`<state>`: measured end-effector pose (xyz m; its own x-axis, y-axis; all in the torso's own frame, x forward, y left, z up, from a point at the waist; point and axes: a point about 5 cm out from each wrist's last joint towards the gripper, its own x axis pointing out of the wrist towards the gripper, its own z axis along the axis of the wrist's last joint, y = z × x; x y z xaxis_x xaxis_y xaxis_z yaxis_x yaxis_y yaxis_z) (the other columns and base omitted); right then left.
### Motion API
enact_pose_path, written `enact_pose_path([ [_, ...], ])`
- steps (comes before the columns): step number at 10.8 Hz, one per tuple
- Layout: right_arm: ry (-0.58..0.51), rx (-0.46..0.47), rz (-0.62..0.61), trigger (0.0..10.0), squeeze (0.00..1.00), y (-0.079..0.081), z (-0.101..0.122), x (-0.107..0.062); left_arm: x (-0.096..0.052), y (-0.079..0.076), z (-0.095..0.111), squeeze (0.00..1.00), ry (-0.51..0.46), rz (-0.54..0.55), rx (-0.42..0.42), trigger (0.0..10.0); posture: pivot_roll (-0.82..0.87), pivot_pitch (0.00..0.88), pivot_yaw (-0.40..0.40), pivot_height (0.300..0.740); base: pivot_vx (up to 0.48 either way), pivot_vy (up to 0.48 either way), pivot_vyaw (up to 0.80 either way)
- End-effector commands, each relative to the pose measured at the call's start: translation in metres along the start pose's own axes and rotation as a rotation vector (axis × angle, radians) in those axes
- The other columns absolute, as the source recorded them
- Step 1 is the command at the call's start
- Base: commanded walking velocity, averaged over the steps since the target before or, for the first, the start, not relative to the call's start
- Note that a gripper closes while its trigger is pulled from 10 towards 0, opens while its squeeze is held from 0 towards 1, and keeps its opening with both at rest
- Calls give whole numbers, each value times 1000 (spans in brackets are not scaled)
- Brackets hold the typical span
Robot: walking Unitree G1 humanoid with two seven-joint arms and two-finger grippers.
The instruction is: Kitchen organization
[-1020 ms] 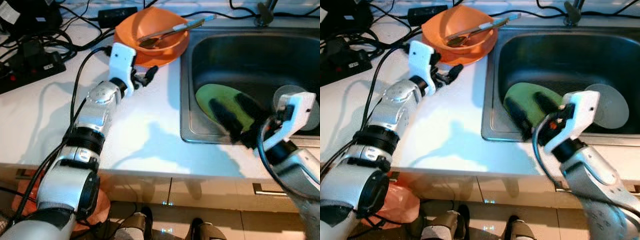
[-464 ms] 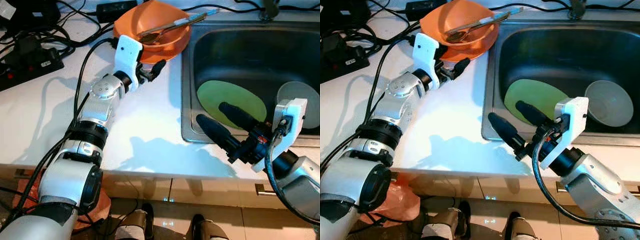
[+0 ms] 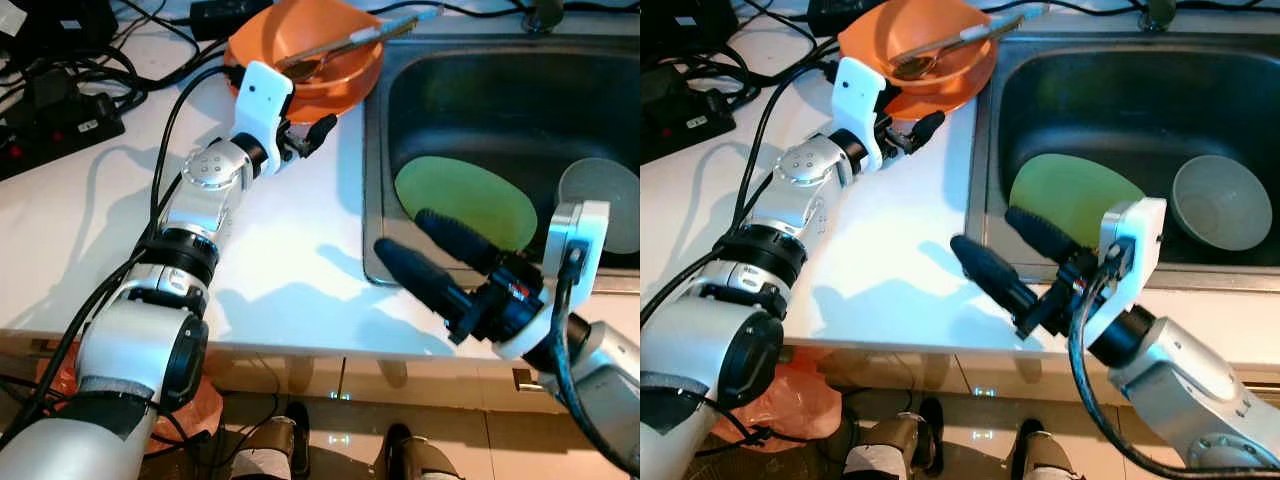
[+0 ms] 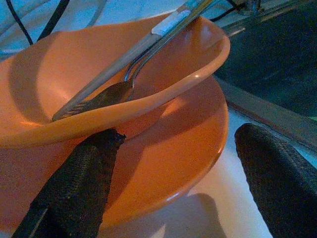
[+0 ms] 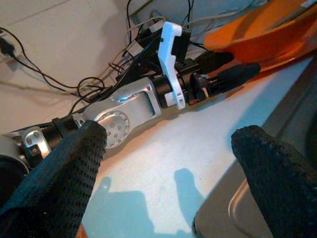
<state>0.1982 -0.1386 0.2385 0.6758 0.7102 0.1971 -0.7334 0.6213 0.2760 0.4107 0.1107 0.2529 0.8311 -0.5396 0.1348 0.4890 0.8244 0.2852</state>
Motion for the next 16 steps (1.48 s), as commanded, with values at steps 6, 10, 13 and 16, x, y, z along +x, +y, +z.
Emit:
enact_pose_path([
  [6, 12, 13, 49, 10000, 0, 12, -2, 5, 14, -12, 3, 0, 119, -100, 59, 10000, -42, 289, 88, 740, 0, 0, 0],
  [10, 27, 9, 44, 10000, 0, 12, -5, 7, 13, 5, 5, 0, 229, -15, -35, 10000, -38, 287, 84, 740, 0, 0, 0],
  [13, 26, 10, 42, 10000, 0, 12, -6, 9, 5, 6, -12, 0, 406, -50, -72, 10000, -26, 279, 89, 740, 0, 0, 0],
  [16, 24, 10, 38, 10000, 0, 11, -7, 11, -4, 6, -24, 0, 500, -149, -84, 10000, -21, 272, 94, 740, 0, 0, 0],
])
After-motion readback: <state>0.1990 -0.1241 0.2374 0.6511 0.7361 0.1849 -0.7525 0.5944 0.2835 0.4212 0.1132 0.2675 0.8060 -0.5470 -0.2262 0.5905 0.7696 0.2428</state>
